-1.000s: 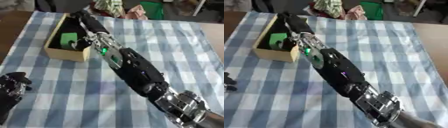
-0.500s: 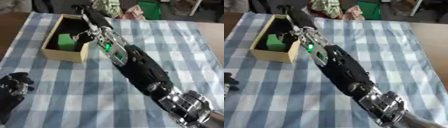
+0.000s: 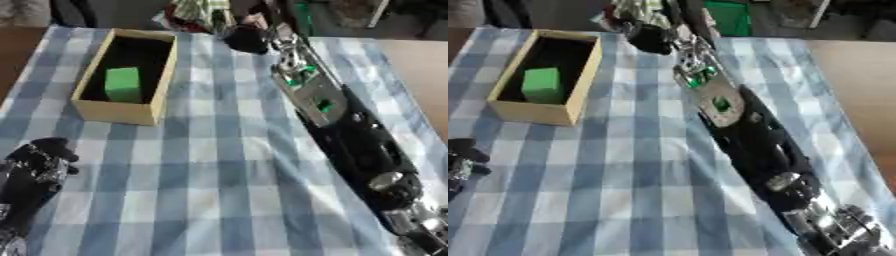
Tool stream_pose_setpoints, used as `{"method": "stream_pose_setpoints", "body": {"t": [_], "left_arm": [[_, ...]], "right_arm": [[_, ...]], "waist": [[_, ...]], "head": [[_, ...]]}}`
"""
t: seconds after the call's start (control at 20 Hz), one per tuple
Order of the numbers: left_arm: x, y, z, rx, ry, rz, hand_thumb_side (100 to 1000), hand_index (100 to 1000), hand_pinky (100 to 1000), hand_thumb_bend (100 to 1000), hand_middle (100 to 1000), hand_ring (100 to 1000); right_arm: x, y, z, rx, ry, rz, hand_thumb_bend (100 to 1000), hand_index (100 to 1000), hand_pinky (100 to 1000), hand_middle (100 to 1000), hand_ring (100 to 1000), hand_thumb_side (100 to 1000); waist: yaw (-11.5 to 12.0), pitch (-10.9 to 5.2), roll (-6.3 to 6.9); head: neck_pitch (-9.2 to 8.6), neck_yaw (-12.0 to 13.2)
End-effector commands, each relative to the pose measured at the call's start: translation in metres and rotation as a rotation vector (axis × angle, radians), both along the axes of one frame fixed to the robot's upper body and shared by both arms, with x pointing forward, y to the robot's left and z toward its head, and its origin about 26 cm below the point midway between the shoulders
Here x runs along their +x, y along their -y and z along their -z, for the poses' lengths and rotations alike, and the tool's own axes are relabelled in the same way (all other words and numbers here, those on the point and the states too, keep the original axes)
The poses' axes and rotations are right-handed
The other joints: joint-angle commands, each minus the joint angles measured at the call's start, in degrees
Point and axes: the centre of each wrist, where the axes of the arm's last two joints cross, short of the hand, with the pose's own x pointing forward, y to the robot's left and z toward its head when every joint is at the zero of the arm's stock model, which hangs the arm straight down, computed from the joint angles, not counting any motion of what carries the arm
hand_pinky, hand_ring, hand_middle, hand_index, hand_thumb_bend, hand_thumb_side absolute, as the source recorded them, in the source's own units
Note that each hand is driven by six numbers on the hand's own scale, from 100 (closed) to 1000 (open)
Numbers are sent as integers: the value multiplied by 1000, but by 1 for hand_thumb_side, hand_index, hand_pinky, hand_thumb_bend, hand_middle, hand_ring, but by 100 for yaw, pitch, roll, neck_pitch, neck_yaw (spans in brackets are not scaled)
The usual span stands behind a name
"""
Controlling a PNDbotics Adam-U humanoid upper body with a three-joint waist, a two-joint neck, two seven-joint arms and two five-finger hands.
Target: Pick up objects on the table and place them in the box.
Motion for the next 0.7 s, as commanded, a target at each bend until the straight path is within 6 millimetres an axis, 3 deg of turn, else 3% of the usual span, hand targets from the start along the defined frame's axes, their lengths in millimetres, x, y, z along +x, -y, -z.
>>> {"method": "stream_pose_setpoints", "body": {"t": [0.05,0.7], "left_arm": [[-1,-6,-6,14,20,-15,207,658,549,100,513,604],[-3,-9,0,8,1,-34,208,658,550,100,536,610]], "right_arm": [[-11,17,-10,84,68,33,264,906,666,726,909,100],[-48,41,27,242,80,25,251,912,668,744,924,100]], "waist": [[-43,-129,40],[-233,-89,87]], "head": [[89,55],[337,341]]}}
